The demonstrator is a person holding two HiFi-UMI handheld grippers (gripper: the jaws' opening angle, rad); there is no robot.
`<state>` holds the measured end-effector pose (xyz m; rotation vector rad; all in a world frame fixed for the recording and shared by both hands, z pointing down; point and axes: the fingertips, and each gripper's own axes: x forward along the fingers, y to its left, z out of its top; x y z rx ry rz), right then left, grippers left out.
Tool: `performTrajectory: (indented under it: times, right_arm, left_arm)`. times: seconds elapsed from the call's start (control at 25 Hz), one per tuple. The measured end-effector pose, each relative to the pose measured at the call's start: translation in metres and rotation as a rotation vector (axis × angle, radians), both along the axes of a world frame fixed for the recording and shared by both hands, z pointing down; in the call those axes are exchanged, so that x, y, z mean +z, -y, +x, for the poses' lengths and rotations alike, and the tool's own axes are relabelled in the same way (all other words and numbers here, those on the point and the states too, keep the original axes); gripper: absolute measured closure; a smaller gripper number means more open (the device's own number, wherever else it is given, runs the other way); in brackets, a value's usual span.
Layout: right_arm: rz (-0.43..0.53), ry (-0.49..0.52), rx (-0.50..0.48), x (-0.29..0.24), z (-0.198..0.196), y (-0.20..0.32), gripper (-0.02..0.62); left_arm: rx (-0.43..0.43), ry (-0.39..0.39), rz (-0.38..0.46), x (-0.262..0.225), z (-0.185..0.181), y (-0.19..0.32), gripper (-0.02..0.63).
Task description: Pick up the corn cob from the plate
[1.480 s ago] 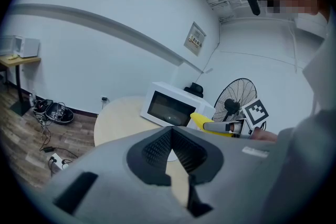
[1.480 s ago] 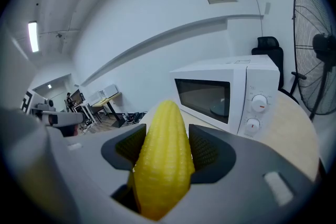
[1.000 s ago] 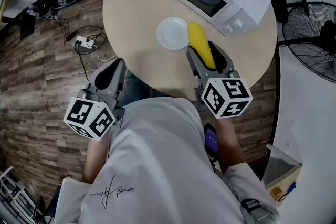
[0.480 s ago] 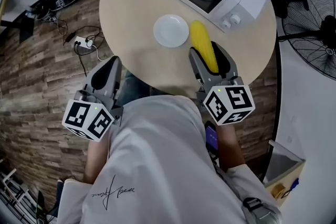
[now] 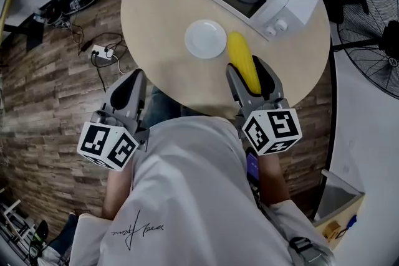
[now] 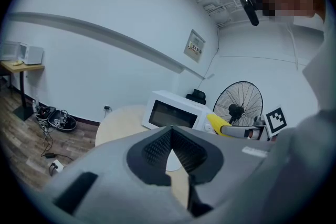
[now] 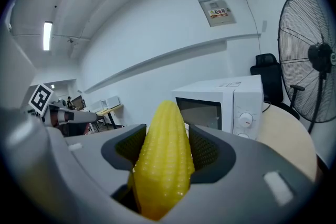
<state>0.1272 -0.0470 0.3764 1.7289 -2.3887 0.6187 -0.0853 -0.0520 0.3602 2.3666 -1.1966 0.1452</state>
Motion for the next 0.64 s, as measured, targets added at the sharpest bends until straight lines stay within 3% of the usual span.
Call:
performTrajectory:
  times: [0.64]
  right_arm:
    - [-0.001,0.017,0.003,-0.001,-0.003,-0.004,0.328]
  left_arm:
    - [-0.03,0.018,0.002,0.002,-0.021,0.001,0.615]
